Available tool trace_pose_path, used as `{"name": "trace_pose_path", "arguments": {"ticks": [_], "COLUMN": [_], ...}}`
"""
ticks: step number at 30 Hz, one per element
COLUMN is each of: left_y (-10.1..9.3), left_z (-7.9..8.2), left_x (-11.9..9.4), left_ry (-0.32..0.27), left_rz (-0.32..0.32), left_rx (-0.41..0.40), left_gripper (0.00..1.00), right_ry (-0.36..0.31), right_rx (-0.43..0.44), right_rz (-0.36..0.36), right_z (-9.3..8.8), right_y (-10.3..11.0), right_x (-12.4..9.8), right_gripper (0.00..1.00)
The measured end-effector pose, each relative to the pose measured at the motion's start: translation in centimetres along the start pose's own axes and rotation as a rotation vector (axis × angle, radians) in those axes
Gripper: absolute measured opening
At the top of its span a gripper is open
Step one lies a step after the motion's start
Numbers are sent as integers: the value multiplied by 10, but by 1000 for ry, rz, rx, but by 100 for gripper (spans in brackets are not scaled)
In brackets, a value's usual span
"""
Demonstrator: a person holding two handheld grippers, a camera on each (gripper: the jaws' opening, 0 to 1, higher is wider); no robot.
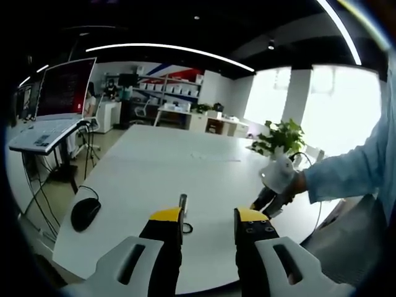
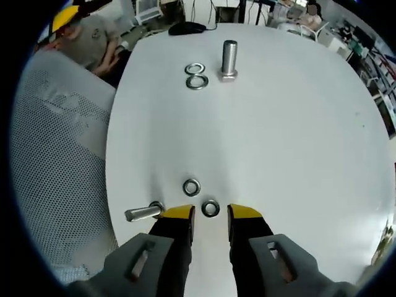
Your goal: Place the washer onto the threaded stud by aligning its center hole with the stud, sliding it down to the base, and recovering from edge contact or off-axis alignment until the washer reaches the visible bottom stop.
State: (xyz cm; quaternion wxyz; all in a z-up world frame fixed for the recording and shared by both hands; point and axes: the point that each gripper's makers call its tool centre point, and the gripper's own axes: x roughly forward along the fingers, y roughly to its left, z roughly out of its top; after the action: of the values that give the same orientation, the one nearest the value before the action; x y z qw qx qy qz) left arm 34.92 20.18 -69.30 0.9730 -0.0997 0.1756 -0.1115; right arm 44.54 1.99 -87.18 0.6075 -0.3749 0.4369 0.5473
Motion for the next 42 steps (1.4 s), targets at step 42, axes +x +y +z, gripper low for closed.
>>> {"name": "trace_pose_path", "arguments": {"ticks": [42], "left_y": [0], "left_z": [0], "left_x": [0], "left_ry": [1], "left_rz": [-3], "left_rx": [-4], "left_gripper": [30], "right_ry": [-6], "right_rx": [-23], "right_rz": [-34], "right_z": [6], "right_y": [-2], "right_x": [-19], "right_gripper": [15]}}
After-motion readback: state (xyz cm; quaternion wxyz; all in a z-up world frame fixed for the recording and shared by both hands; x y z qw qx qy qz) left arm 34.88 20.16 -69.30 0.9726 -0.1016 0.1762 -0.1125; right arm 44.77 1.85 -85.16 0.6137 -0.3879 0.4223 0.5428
